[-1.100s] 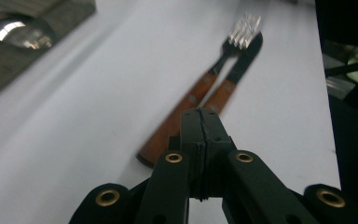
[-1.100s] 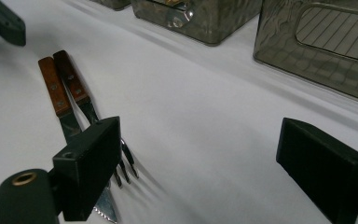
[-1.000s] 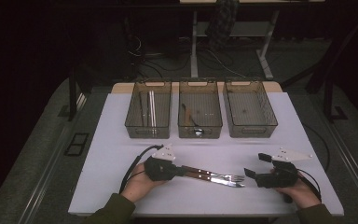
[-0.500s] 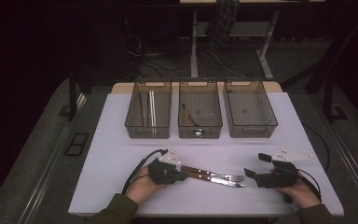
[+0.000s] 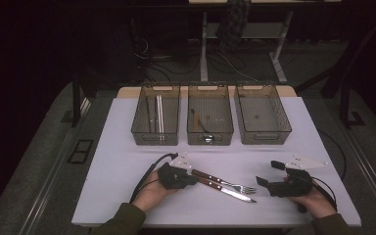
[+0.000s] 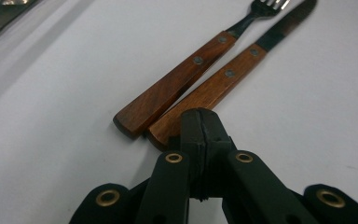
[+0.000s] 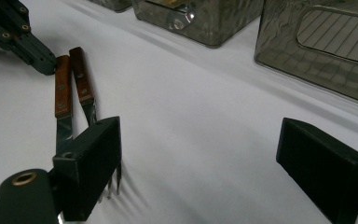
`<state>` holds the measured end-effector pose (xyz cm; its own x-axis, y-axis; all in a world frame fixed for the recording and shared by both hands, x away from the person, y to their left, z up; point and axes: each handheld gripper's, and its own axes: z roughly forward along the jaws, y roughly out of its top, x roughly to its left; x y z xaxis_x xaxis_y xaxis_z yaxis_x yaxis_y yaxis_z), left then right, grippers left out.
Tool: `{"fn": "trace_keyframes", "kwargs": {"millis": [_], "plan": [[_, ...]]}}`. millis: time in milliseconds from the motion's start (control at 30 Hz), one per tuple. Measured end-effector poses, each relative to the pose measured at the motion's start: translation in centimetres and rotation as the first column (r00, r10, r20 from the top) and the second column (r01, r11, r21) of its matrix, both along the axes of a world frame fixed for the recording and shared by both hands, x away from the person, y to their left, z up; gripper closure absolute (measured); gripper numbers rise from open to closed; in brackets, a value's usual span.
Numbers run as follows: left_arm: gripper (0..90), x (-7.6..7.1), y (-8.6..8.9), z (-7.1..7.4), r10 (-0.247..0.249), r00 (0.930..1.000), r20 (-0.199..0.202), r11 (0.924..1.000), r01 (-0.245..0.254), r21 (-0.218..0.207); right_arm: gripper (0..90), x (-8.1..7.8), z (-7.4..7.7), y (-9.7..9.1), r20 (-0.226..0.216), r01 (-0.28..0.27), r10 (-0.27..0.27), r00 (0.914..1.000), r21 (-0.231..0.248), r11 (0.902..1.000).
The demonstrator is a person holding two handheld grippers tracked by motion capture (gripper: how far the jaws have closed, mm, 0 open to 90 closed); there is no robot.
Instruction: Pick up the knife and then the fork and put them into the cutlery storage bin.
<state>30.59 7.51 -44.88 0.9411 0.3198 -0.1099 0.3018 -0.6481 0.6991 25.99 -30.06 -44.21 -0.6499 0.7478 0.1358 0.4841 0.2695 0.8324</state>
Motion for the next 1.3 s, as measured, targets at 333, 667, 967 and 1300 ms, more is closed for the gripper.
{"fn": "trace_keyframes", "kwargs": {"millis": [333,667,967,1300], "plan": [[88.6,0.7,-0.5,-0.1,0.022,0.9996,0.017,0.9997,-0.022,-0.006,13.5,0.0,0.0,0.0,0.0,0.001,-0.001,1.0,-0.002,1.0],[81.6,0.1,0.6,0.5,0.032,0.9994,0.01,0.9977,-0.032,-0.061,13.5,0.2,0.5,-0.2,-0.021,0.03,-0.03,0.9993,-0.005,0.9995],[50.1,-1.2,4.2,1.2,0.104,0.9945,-0.013,0.9752,-0.104,-0.195,14.1,0.6,1.5,0.5,-0.099,-0.058,0.058,0.9934,0.004,0.9983],[14.8,-2.5,6.3,0.9,0.156,0.9878,0.004,0.9634,-0.151,-0.221,16.6,1.8,2.4,3.6,-0.103,-0.128,0.119,0.9875,-0.078,0.9888]]}}
